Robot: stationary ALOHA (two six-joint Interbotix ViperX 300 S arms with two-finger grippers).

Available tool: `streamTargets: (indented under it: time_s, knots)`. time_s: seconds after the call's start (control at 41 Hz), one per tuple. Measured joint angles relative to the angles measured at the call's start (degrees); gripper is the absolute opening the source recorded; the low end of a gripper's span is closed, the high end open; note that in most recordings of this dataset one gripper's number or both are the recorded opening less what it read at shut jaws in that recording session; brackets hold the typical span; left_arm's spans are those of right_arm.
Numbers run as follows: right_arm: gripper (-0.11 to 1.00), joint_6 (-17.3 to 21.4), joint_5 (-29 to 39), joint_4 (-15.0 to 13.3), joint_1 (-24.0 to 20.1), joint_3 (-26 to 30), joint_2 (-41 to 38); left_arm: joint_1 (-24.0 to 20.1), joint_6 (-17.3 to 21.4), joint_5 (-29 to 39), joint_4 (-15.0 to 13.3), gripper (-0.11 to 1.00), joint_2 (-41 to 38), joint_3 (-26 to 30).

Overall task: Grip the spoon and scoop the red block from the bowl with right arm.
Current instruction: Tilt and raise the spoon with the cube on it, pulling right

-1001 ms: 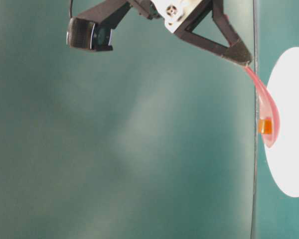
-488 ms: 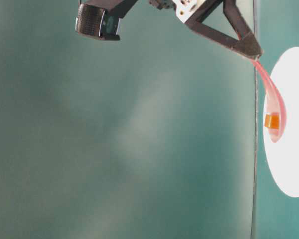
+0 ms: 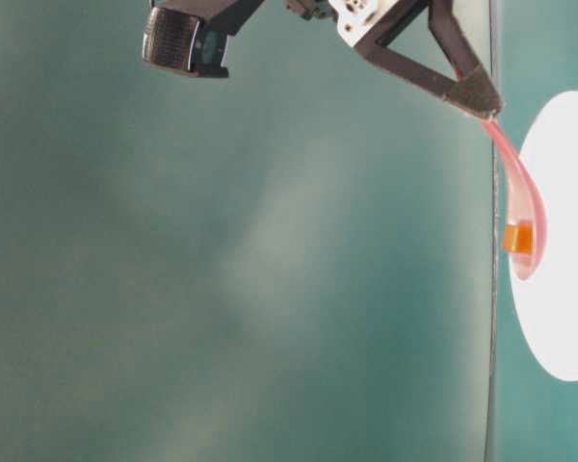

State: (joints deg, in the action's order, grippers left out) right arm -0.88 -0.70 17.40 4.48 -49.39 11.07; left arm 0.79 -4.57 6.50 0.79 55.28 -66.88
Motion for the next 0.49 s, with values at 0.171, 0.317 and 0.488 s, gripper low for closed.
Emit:
streamTargets:
  time_s: [0.171,0.317,0.488]
  knots:
    - [0.22,0.0,0.0,0.0,0.0,-0.1,1.2,0.0,0.0,-0.1,0.1,0.0,0.0,0.1]
    - [0.22,0.0,0.4,0.0,-0.1,0.0,3.3,0.0,0.0,0.0,0.1,0.0,0.0,0.1]
    - [0.22,0.1,2.3,0.0,-0.1,0.2,5.4,0.0,0.0,-0.1,0.0,0.0,0.0,0.1]
